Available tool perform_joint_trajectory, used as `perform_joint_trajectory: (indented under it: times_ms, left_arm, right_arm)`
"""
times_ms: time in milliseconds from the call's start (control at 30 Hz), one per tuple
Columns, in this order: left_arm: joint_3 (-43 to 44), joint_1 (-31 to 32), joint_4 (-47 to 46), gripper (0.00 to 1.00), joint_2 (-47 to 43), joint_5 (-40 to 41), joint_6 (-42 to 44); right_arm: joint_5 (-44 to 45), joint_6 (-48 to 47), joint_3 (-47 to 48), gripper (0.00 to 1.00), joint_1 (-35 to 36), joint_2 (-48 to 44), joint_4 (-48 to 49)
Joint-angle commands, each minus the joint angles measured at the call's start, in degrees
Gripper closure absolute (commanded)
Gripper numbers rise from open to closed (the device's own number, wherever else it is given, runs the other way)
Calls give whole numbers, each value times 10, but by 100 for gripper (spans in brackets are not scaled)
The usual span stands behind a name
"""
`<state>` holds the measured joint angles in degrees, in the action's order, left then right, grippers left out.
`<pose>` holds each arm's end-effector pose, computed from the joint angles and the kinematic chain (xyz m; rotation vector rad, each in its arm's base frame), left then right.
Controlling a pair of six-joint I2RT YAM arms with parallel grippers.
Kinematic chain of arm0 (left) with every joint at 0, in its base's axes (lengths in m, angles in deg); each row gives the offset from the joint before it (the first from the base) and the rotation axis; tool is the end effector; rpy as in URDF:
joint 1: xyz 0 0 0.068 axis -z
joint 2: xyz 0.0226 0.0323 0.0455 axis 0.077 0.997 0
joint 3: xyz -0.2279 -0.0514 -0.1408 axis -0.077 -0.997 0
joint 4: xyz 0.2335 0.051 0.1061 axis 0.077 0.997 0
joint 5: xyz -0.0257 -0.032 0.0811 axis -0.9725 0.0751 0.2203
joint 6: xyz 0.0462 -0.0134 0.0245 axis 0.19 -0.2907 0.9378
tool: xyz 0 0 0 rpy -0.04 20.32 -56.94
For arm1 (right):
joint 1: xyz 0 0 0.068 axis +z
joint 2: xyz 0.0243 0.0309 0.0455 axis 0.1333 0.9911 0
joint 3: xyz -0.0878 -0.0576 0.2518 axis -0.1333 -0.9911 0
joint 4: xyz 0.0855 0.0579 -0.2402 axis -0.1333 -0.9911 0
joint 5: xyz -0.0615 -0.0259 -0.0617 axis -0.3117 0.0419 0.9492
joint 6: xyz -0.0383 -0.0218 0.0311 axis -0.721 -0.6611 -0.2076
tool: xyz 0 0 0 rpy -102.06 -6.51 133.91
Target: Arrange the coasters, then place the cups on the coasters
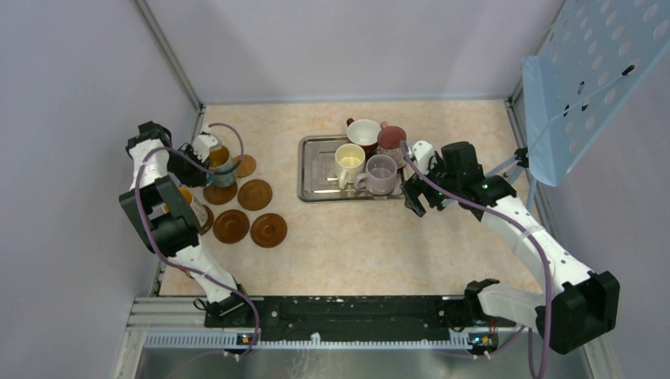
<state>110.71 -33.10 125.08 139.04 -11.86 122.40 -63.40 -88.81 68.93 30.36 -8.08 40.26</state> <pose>0.3355 0.1647 0.2485 1.0304 2.4016 -0.1706 0.2131 0.0989 0.2968 -0.9571 2.1321 0.3287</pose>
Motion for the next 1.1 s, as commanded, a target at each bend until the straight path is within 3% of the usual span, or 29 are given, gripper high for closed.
perform_joint_trajectory:
  times_ms: [0, 133, 367, 567, 833, 1067]
  left_arm:
    - [45, -8, 26, 100, 2, -53, 50]
    - [45, -9, 26, 100, 3, -46, 28]
    - [32, -9, -49, 100, -24, -38, -142]
    - [-31, -7, -117, 100, -95, -25, -273]
    - [-129, -7, -163, 100, -158, 35, -314]
    - [-158, -7, -186, 100, -164, 69, -327]
  right_arm:
    - [-3, -5, 0, 15, -4, -14, 7]
    - [-3, -5, -2, 15, -4, -14, 8]
    - [-3, -4, -7, 15, -4, -15, 12]
    - [-4, -5, -11, 15, -4, -17, 15]
    - [-11, -2, -20, 15, -4, -22, 20]
    - [-10, 0, -22, 15, -4, -24, 21]
